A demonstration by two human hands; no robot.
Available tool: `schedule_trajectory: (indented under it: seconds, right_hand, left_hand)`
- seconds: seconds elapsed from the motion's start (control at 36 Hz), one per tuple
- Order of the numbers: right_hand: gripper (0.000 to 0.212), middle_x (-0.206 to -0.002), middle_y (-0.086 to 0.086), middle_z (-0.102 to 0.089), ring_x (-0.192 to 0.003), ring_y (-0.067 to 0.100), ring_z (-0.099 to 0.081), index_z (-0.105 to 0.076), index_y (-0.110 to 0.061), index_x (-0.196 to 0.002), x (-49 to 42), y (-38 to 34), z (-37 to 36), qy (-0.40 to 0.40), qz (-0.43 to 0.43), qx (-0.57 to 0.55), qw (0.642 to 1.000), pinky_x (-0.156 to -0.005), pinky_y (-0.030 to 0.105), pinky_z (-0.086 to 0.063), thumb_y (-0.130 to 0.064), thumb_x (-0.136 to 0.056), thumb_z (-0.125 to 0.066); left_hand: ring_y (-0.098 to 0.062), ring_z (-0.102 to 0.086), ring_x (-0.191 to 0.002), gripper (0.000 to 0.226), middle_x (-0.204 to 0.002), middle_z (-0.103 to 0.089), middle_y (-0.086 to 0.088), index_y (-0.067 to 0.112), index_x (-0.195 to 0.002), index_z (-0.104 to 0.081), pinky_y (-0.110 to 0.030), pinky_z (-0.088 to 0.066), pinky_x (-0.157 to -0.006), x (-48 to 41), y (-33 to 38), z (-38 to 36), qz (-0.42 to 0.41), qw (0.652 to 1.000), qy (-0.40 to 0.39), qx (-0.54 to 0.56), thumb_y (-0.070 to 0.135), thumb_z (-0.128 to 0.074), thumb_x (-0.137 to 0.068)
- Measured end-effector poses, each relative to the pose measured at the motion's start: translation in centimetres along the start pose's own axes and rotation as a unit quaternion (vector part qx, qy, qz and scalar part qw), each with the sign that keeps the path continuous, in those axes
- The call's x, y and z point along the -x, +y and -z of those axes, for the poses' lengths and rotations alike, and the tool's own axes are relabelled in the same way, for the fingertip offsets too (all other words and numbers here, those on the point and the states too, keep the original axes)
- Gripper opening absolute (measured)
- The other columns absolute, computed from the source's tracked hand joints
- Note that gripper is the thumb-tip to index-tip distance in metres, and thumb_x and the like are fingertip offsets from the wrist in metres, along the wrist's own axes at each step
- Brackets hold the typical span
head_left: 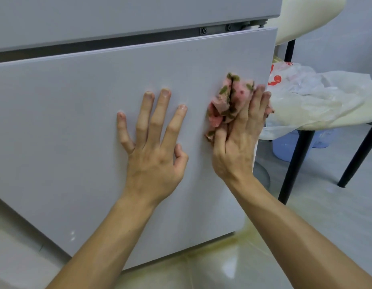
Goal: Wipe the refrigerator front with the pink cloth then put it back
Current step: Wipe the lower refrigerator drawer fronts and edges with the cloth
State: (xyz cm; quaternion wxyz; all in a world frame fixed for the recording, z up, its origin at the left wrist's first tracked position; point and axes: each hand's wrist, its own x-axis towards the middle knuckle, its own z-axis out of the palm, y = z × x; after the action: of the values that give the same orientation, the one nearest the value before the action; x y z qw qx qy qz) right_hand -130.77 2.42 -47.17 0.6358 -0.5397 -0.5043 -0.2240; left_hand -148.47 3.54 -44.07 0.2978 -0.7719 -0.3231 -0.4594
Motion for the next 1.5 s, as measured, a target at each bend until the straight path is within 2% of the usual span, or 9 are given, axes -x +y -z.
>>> schedule_trajectory:
  seconds: [0.19, 0.36, 0.67, 0.78, 0.86, 1.03, 1.22, 1.31, 1.5]
  right_hand:
    - [0.083, -0.174, 0.012, 0.003, -0.16, 0.042, 0.0, 0.007, -0.02, -0.167, 6.6, 4.0, -0.3, -0.054, 0.107, 0.041, 0.992, -0.128, 0.063, -0.004, -0.014, -0.101, -0.042]
    - [0.088, -0.176, 0.008, 0.006, -0.163, 0.032, 0.001, 0.003, -0.016, -0.168, 16.2, 8.3, 1.5, -0.154, 0.122, 0.1, 0.975, -0.131, 0.055, -0.006, -0.014, -0.098, -0.05]
    - [0.085, -0.174, 0.005, 0.019, -0.161, 0.031, 0.014, 0.017, -0.017, -0.165, 11.5, 5.1, 0.3, -0.127, 0.041, 0.041, 0.99, -0.13, 0.054, 0.005, -0.016, -0.102, -0.04]
    - [0.078, -0.167, 0.038, 0.003, -0.159, 0.046, 0.005, -0.004, -0.002, -0.161, 4.1, 1.6, -0.1, -0.05, 0.039, -0.05, 0.997, -0.127, 0.066, 0.003, 0.001, -0.094, -0.045]
    - [0.055, -0.162, 0.046, 0.009, -0.16, 0.045, 0.001, -0.026, 0.006, -0.143, -0.7, -0.4, -0.1, -0.011, 0.041, -0.131, 0.99, -0.125, 0.069, -0.01, 0.012, -0.092, -0.046]
    - [0.048, -0.166, 0.033, -0.006, -0.161, 0.031, -0.005, -0.036, -0.007, -0.147, -1.2, 0.2, 0.6, -0.004, 0.075, -0.084, 0.994, -0.13, 0.047, -0.016, 0.002, -0.103, -0.053]
    - [0.048, -0.168, 0.013, -0.022, -0.154, 0.042, -0.029, -0.044, -0.011, -0.146, 6.8, 3.3, 0.8, -0.05, 0.074, -0.011, 0.996, -0.121, 0.06, -0.035, -0.001, -0.101, -0.056]
    - [0.049, -0.174, 0.0, -0.015, -0.159, 0.031, -0.024, -0.042, -0.009, -0.149, 10.8, 4.5, 1.4, -0.095, 0.077, 0.01, 0.992, -0.124, 0.06, -0.031, -0.005, -0.101, -0.053]
    - [0.067, -0.176, 0.004, -0.014, -0.161, 0.03, -0.019, -0.019, -0.02, -0.167, 14.0, 6.9, 3.8, -0.2, 0.112, 0.072, 0.971, -0.132, 0.045, -0.013, -0.019, -0.105, -0.046]
  left_hand:
    - [-0.033, -0.021, -0.159, 0.074, -0.17, -0.027, -0.011, 0.019, -0.156, -0.047, -0.062, -0.005, -0.126, 0.5, -0.9, 0.6, -0.023, 1.0, -0.018, -0.003, 0.018, -0.066, -0.084]
    - [-0.034, -0.022, -0.159, 0.075, -0.169, -0.028, -0.011, 0.018, -0.156, -0.047, -0.064, -0.006, -0.125, 0.5, -0.9, 0.3, -0.021, 1.0, -0.011, -0.003, 0.017, -0.066, -0.083]
    - [-0.034, -0.022, -0.159, 0.075, -0.169, -0.027, -0.011, 0.018, -0.156, -0.047, -0.064, -0.006, -0.125, 0.5, -0.9, 0.2, -0.021, 1.0, -0.009, -0.003, 0.017, -0.065, -0.084]
    - [-0.033, -0.021, -0.159, 0.074, -0.169, -0.028, -0.012, 0.019, -0.157, -0.047, -0.064, -0.007, -0.125, 0.6, -0.9, 0.4, -0.022, 1.0, -0.013, -0.004, 0.018, -0.065, -0.085]
    - [-0.033, -0.021, -0.159, 0.073, -0.169, -0.028, -0.012, 0.019, -0.156, -0.047, -0.063, -0.008, -0.126, 0.7, -1.2, 0.6, -0.026, 1.0, -0.016, -0.003, 0.017, -0.064, -0.086]
    - [-0.033, -0.022, -0.159, 0.07, -0.169, -0.028, -0.01, 0.022, -0.155, -0.049, -0.058, -0.009, -0.128, 1.1, -1.8, 1.0, -0.021, 1.0, -0.013, -0.017, 0.023, -0.067, -0.087]
    - [-0.034, -0.02, -0.159, 0.071, -0.17, -0.027, -0.011, 0.022, -0.157, -0.046, -0.06, -0.01, -0.127, 2.0, -2.0, 0.9, -0.004, 0.999, -0.013, -0.03, 0.023, -0.065, -0.089]
    - [-0.035, -0.018, -0.16, 0.071, -0.171, -0.026, -0.012, 0.021, -0.158, -0.045, -0.061, -0.009, -0.127, 2.3, -1.6, 0.7, 0.014, 0.999, -0.011, -0.028, 0.022, -0.064, -0.089]
    - [-0.033, -0.013, -0.161, 0.081, -0.173, -0.02, -0.012, 0.021, -0.16, -0.039, -0.06, -0.012, -0.128, 4.6, -0.8, 0.9, 0.051, 0.997, -0.04, -0.03, 0.018, -0.068, -0.084]
